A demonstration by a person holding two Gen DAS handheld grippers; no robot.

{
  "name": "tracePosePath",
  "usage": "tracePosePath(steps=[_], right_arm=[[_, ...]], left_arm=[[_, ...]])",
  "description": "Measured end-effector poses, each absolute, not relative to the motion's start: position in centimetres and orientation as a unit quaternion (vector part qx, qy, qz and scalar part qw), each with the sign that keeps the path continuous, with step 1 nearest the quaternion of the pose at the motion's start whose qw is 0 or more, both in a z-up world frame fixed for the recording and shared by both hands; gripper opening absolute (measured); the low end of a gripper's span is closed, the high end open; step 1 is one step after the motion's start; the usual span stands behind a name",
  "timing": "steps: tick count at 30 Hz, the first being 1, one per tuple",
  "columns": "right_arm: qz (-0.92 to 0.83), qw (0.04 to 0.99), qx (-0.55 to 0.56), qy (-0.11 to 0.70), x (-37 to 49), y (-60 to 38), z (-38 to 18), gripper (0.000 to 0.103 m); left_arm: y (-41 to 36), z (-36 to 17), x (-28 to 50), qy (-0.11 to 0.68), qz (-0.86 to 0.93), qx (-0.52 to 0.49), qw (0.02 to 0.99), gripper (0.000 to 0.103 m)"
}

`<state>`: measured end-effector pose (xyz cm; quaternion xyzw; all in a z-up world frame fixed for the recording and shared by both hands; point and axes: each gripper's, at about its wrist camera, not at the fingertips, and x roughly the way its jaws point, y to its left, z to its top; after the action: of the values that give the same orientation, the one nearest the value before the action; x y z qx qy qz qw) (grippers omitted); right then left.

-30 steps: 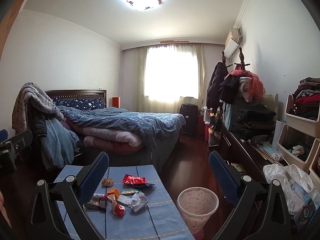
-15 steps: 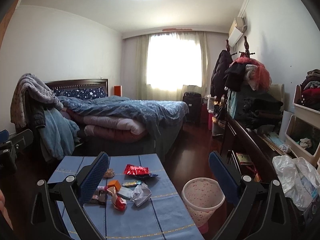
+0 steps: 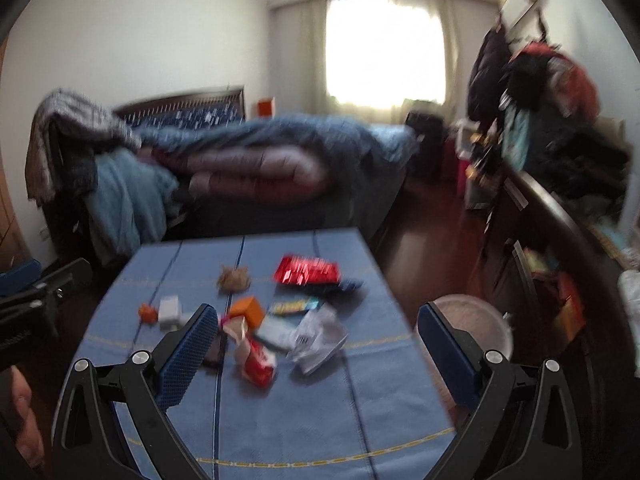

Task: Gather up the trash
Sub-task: 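Grasp the orange toy figure with the left tool while the right tool grasps the red-white carton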

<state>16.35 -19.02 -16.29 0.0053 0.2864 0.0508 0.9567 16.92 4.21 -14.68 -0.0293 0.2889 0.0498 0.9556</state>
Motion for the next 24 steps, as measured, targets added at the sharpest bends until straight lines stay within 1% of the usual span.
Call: tracePosePath(steps=[5,9,13,19,24], right_arm=[[0.07,0.936,-0.005,0.345,19.6,-17.6,-21.3,0.1],[0.083,0.917,-0.007,0.391,21.7,-16.5,-25.0,0.1],[0.091,0.909,-0.012,0.406,22.7,-15.8,-26.8,0.1],[0.095,0.913,-0.043,0.393,23.0,-14.9,-27.3,0.1],[0.099,0.912,-0.054,0.395,23.1,-14.8,-27.4,0.099]], left_arm=[[6.5,-21.5,19.9,0.345,0.066,-0.039,0.936,0.1],[8.2,-25.1,22.4,0.379,0.082,-0.049,0.92,0.1],[9.2,-26.4,25.0,0.391,0.099,-0.06,0.913,0.1],[9.7,-28.0,28.9,0.409,0.142,-0.039,0.901,0.099],[10.9,-29.1,30.4,0.423,0.168,-0.051,0.889,0.099]])
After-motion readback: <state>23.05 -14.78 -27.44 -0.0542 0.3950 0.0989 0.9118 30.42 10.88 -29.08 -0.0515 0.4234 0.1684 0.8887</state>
